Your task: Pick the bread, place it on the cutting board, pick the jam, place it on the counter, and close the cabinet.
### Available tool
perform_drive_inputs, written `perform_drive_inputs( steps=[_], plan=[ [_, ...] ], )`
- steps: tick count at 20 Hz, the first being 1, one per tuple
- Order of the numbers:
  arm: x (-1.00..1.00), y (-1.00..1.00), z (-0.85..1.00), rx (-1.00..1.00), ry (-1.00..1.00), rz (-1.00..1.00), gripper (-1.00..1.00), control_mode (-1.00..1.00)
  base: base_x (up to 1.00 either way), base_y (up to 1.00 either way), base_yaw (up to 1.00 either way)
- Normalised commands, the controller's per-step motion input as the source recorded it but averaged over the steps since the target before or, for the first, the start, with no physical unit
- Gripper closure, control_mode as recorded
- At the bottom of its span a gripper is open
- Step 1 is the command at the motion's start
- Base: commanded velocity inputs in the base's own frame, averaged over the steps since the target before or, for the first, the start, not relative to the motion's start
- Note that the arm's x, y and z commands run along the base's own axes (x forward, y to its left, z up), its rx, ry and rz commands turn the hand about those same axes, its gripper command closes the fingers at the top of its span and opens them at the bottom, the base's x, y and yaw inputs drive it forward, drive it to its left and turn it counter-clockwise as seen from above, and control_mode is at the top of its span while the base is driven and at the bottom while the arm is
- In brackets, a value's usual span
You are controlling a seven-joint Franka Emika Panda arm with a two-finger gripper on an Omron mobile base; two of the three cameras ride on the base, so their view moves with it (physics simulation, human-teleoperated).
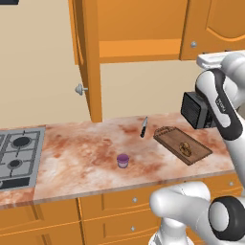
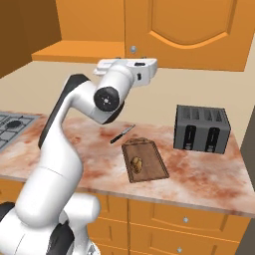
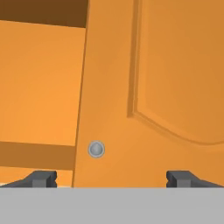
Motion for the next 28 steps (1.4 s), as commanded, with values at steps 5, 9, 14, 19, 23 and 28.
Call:
perform_drive_inputs(
  steps=[5,9,14,19,23,28],
  plan=[
    [-0.25,0.08,0.24,0.00,0.00,-0.06,-1.00,-1.00,0.00,0.00,0.00],
    [-0.27,0.07,0.35,0.00,0.00,-0.10,-1.00,-1.00,0.00,0.00,0.00],
    [-0.37,0.01,0.36,-0.02,0.00,-0.12,-1.00,-1.00,0.00,0.00,0.00],
    [-0.57,0.00,0.29,-0.03,0.00,-0.11,-1.00,-1.00,0.00,0.00,0.00],
    [-0.71,0.05,0.10,-0.01,0.00,-0.08,-1.00,-1.00,0.00,0.00,0.00],
    [-0.71,0.14,0.08,-0.01,0.00,-0.07,-1.00,-1.00,0.00,0.00,0.00]
  ],
)
